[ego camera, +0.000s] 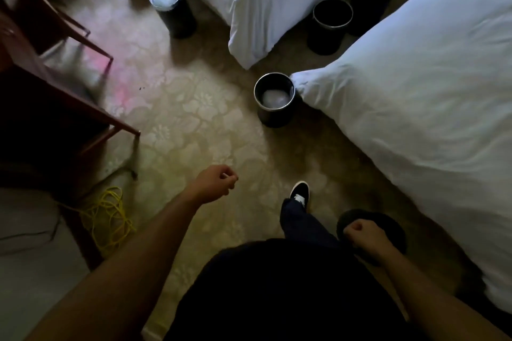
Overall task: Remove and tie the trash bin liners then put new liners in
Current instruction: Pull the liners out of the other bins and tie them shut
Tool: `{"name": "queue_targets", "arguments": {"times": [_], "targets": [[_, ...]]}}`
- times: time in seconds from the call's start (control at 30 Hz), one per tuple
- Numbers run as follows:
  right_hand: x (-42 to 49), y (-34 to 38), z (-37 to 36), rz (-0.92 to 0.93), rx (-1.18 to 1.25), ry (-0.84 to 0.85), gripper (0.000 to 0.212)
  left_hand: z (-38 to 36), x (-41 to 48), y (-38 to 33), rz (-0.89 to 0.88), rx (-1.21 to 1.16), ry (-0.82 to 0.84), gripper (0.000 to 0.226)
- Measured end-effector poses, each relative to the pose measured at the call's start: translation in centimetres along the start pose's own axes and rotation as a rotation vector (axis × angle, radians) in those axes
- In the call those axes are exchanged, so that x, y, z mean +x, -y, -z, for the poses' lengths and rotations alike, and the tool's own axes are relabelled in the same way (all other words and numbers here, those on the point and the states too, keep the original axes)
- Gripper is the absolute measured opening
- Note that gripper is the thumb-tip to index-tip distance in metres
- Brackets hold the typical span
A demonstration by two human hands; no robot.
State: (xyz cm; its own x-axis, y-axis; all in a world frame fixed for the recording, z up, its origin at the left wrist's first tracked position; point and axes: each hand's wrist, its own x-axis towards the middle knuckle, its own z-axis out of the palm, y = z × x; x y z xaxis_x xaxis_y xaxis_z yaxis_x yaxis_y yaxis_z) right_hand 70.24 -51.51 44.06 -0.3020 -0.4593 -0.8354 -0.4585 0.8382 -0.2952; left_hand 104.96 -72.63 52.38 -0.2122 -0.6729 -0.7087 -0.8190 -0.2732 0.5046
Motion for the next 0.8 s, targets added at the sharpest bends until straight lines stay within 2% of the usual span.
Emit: {"name": "queue_targets", "arguments": {"times": [0.17,0.4,0.53,0.67,0.8], "targets": [[5.9,8.8,7.3,0.112,-0.071,0.030,0.032,1.9,4.6,-2.0,0.098,0.017,-0.032,0.015],[10.9,25.5,14.9,0.367,-0.083,0.053,0.010,5.2,8.9,-2.4,0.289,-0.114,-0.102,0.014],[14.4,34.3,18.1,0.528,-0.103,0.028,0.009,7.2,12.5,-2.5,0.336,-0.230,-0.094,0.015],[17.9,40.4,20.8,0.503,-0.135,0.047,0.009,10.5,17.9,-4.1,0.335,-0.257,-0.097,0.014],[21.0,41.7,23.6,0.370,-0.193,-0.008,0.016,15.8,24.1,-8.0,0.297,-0.243,-0.033,0.015]]}}
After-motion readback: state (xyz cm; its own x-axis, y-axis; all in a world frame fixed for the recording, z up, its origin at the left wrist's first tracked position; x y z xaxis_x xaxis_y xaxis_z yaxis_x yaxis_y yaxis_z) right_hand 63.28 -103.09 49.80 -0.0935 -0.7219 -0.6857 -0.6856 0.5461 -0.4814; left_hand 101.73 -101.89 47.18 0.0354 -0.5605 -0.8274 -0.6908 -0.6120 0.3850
